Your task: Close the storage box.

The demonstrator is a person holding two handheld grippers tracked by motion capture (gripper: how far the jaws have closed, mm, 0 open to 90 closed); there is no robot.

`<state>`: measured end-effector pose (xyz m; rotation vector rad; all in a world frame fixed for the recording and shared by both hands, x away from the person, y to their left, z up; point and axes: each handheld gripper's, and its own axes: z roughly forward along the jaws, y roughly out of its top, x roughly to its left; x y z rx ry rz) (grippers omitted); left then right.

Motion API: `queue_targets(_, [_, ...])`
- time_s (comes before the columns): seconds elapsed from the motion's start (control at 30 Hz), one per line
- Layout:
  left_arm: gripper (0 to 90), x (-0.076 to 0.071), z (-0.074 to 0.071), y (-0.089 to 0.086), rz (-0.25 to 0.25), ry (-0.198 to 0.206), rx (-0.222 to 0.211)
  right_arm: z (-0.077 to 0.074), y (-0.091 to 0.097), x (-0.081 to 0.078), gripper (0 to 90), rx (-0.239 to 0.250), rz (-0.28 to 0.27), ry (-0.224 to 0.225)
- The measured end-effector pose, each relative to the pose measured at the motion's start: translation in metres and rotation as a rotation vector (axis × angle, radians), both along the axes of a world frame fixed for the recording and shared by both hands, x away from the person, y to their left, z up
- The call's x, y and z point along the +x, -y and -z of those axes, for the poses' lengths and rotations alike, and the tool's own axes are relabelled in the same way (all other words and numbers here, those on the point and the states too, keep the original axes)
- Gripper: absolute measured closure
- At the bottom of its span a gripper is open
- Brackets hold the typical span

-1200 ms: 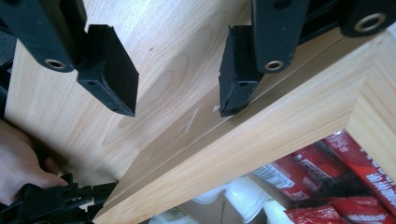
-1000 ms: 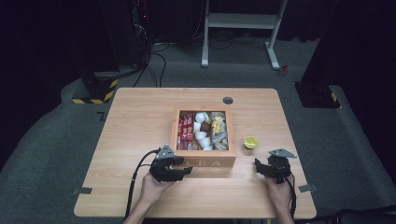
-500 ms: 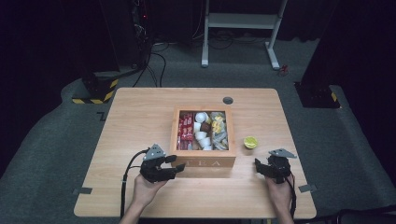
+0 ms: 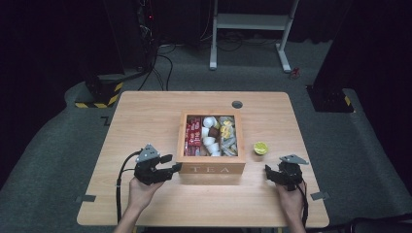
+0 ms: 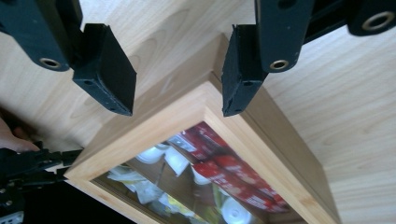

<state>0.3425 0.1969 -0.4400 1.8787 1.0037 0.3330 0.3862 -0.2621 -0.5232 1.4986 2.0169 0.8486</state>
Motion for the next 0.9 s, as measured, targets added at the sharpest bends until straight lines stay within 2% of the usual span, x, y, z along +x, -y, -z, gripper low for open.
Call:
queue_targets(0.17, [44.1,0.004,-0.004,-0.006,-0.026,0.013,-0.003,0.000,0.000,0.000,26.5,0.000,0.000,0.000])
queue_targets(0.23, [43.5,0.005,-0.005,-0.009,-0.046,0.007,-0.022,0.000,0.000,0.000,26.5,0.000,0.000,0.000])
queue_targets(0.47, [43.3,0.010,-0.008,-0.020,-0.097,0.024,-0.005,0.000,0.000,0.000,26.5,0.000,0.000,0.000])
queue_targets(0.6, [43.3,0.012,-0.010,-0.029,-0.138,0.036,-0.018,0.000,0.000,0.000,26.4,0.000,0.000,0.000])
queue_targets(0.9, [43.4,0.012,-0.013,-0.043,-0.177,0.050,-0.016,0.000,0.000,0.000,26.4,0.002,0.002,-0.001])
